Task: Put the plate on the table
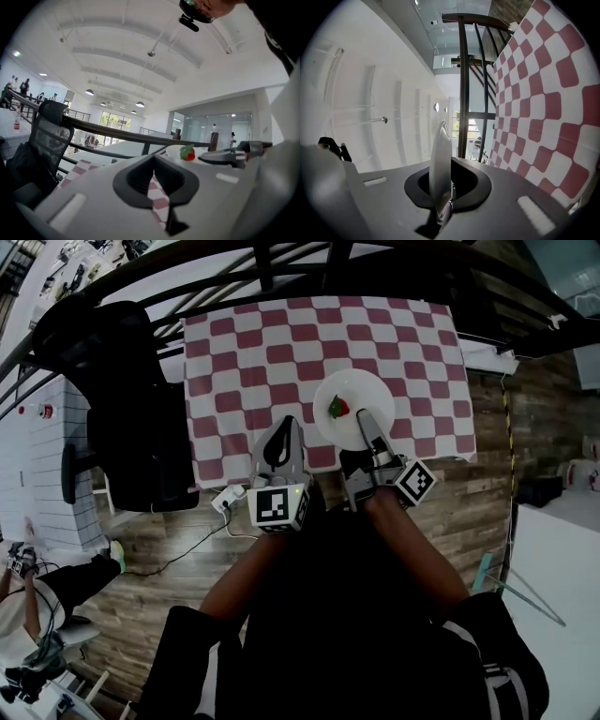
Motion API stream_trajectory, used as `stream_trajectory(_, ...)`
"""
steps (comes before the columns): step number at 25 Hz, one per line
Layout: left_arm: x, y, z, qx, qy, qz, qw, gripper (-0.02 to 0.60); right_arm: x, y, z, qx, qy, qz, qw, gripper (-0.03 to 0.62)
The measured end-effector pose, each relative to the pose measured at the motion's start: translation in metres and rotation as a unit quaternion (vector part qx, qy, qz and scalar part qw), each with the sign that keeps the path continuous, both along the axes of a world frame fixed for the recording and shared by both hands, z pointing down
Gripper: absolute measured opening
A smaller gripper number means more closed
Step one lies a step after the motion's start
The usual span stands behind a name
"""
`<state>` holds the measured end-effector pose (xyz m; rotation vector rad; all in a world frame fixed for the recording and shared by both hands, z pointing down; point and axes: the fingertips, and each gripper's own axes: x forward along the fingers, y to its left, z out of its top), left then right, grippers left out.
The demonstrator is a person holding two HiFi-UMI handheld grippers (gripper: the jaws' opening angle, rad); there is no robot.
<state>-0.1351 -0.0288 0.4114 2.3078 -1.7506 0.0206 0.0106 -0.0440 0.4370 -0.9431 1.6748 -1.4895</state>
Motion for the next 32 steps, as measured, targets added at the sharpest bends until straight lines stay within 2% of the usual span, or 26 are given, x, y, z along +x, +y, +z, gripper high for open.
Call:
stream_trajectory(9,-0.002,0.012,0.007,-0.006,0.012,0.003,0.9999,0.008,0.003,0.006,-0.003,0.003,-0.004,0.007,1.0,0.006)
stream_trajectory(18,-0.008,0.019,0.007,-0.005,0.001,-0.013,0.9999,0.009,-0.006,0.0,-0.004,0.004,-0.012,-0.01,1.0,0.006)
stream_trajectory(24,-0.003,0.001,0.007,-0.003,-0.009,-0.015,0.9998,0.008,0.004,-0.015,0.009,-0.009,-0.022,-0.01,1.0,0.006)
stream_trajectory(32,0.017,-0.05,-0.001,0.006,-0.017,-0.011,0.9998,0.008,0.021,-0.054,0.019,0.001,0.0,-0.024,1.0,0.006)
